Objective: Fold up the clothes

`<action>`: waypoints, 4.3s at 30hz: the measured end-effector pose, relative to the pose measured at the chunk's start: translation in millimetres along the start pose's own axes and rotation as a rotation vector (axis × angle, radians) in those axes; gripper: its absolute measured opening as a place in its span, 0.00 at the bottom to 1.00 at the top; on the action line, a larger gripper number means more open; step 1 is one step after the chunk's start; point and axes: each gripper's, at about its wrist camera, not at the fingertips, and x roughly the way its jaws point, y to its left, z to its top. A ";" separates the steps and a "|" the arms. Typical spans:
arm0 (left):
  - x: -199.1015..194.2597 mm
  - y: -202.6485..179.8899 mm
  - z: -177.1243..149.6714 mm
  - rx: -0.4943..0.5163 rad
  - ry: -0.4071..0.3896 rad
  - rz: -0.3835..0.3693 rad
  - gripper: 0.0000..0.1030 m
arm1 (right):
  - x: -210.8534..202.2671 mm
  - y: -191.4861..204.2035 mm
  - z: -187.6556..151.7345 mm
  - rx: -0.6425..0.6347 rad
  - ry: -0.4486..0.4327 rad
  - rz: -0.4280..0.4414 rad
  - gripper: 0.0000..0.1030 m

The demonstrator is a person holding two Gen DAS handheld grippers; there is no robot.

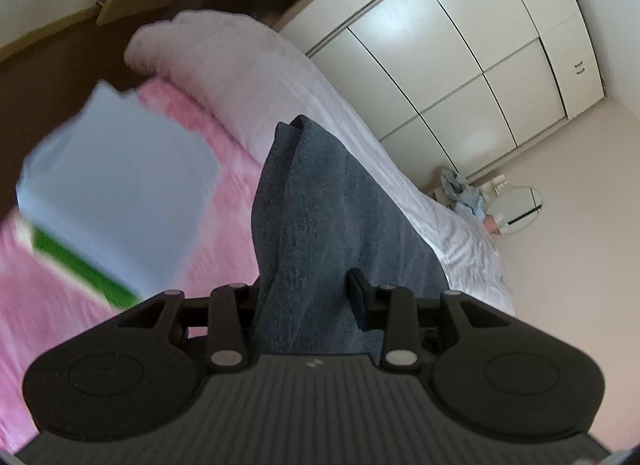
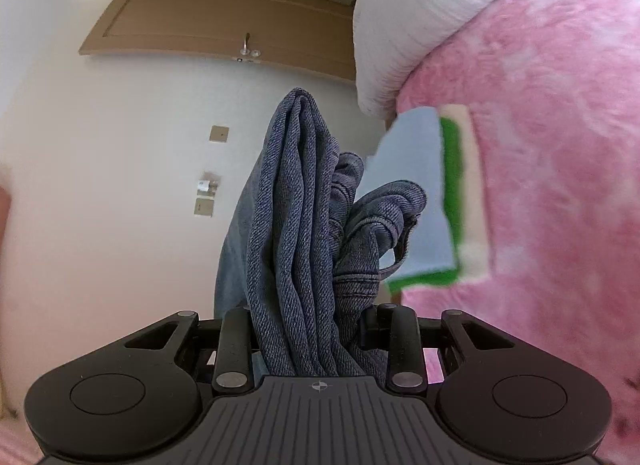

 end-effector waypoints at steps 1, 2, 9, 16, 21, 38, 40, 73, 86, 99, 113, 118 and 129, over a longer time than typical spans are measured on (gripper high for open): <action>3.7 9.1 16.7 0.004 0.003 0.001 0.31 | 18.9 3.4 7.8 0.006 -0.006 -0.001 0.31; 7.4 18.1 33.5 0.009 0.005 0.002 0.31 | 35.8 5.8 17.4 0.008 -0.014 -0.001 0.31; 35.0 80.7 146.0 0.042 0.028 0.011 0.31 | 137.5 7.3 74.9 0.041 -0.091 0.001 0.31; 81.0 140.7 165.7 0.030 0.109 0.043 0.31 | 203.5 -41.4 90.0 0.160 -0.124 -0.040 0.31; 98.6 180.0 167.3 -0.009 0.131 0.047 0.31 | 232.4 -68.9 92.5 0.198 -0.109 -0.088 0.31; 66.1 202.5 165.6 0.172 0.018 0.363 0.34 | 233.3 -48.0 83.6 -0.155 -0.203 -0.550 0.41; 46.0 182.6 154.8 0.271 -0.013 0.416 0.23 | 229.0 -12.6 63.1 -0.360 -0.217 -0.680 0.41; 50.4 150.6 -3.8 0.383 0.010 0.593 0.14 | 283.4 -27.5 -70.3 -0.888 0.119 -0.865 0.29; 45.5 139.1 -6.7 0.284 0.007 0.679 0.17 | 283.9 -34.0 -68.7 -0.827 0.140 -0.873 0.30; 3.9 62.5 -47.2 0.183 0.073 0.762 0.24 | 235.1 -4.0 -91.2 -0.687 0.215 -0.898 0.33; -48.2 -26.9 -80.9 0.226 -0.032 0.876 0.39 | 181.5 56.1 -123.0 -0.834 0.141 -0.897 0.57; -63.1 -51.4 -99.2 0.232 -0.060 0.897 0.49 | 166.6 68.2 -131.7 -0.860 0.126 -0.900 0.59; -83.4 -110.3 -144.9 0.184 -0.178 0.967 0.62 | 123.6 90.5 -142.7 -0.937 0.126 -0.828 0.59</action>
